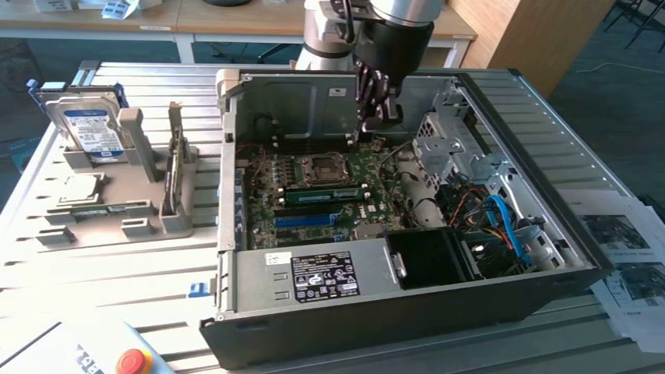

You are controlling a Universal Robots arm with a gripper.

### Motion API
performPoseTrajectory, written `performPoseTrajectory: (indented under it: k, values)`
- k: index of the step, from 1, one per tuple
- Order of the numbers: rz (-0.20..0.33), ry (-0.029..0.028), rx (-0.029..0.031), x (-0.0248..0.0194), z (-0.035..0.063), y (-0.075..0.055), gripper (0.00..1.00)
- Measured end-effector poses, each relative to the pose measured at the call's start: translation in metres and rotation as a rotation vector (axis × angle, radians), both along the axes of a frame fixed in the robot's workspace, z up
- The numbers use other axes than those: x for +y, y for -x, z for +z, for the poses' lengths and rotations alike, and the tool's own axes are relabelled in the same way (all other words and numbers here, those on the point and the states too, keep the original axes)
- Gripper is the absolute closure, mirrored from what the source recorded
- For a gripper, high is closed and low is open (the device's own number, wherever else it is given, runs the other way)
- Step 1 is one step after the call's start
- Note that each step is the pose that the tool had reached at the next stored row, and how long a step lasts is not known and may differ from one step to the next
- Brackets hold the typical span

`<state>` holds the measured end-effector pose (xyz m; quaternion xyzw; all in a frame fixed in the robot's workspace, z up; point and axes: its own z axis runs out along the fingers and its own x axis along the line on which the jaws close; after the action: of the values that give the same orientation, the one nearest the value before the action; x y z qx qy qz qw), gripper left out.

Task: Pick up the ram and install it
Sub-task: 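Press down the ram until it locks into place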

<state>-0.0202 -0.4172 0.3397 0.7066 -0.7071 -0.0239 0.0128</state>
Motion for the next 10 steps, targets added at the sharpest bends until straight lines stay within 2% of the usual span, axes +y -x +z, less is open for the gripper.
performPoseTrajectory:
  k: [6,8,10]
  values:
    - [0.005,-0.0001,-0.0004,-0.0002,0.0000,-0.0041,0.90]
    - [0.008,-0.0002,-0.0047,-0.0002,0.0000,-0.0042,0.90]
    - [0.013,-0.0001,-0.0123,-0.0002,0.0000,-0.0041,0.90]
